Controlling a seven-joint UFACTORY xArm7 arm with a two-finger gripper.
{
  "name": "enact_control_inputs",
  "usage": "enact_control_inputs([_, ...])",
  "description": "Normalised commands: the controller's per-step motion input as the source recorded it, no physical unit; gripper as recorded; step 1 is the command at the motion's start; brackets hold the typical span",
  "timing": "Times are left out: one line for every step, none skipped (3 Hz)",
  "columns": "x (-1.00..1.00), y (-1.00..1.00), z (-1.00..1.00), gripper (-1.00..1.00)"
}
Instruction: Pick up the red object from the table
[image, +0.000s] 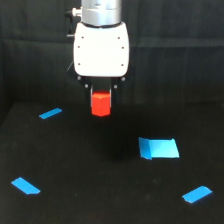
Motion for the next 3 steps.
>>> enact_control_inputs([-0.04, 0.0, 0.15, -1.0])
enact_control_inputs([-0.01, -0.06, 0.21, -0.99])
enact_control_inputs([-0.03, 0.0, 0.13, -1.0])
